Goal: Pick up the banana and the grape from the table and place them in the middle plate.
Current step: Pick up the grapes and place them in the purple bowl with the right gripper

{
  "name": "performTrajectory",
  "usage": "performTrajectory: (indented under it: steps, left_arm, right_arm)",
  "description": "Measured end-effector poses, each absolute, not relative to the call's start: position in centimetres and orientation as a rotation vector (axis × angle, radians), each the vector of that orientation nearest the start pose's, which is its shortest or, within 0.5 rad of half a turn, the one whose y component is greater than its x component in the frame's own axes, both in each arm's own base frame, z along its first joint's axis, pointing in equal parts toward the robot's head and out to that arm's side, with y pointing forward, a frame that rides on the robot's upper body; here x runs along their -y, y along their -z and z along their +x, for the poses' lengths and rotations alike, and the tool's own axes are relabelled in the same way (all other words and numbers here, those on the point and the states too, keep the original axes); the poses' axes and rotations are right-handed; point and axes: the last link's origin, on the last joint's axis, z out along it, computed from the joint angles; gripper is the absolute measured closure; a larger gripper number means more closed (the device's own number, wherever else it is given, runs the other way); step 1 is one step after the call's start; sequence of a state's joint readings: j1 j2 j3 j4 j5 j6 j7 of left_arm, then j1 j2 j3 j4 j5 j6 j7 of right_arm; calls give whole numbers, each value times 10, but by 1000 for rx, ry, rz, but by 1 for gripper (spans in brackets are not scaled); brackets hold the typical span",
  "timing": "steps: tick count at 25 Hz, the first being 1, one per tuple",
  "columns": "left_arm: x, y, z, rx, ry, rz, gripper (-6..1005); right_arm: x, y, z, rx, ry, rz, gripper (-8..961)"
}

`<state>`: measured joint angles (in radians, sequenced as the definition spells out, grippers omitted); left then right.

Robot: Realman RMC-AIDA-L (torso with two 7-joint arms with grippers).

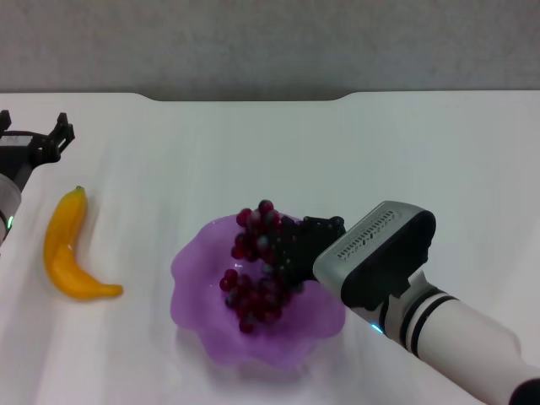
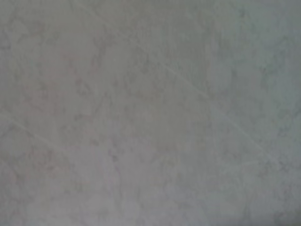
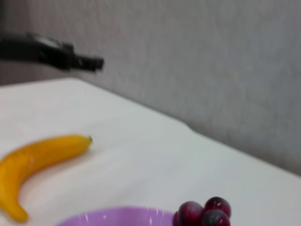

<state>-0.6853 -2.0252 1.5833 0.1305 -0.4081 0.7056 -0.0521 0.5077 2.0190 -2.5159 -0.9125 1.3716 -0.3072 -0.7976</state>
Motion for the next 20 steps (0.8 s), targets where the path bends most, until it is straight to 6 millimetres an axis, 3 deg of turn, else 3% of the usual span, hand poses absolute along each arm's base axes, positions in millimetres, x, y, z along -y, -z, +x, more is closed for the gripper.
performTrajectory:
  steps: [4, 20]
  left_arm:
    - [-428, -25, -322, 646, 430, -1533, 105]
    - [-428, -25, -322, 648, 431, -1531, 105]
  right_arm:
    - [-340, 144, 198, -471, -282, -2269, 755]
    - [-357, 136, 194, -455, -303, -2204, 762]
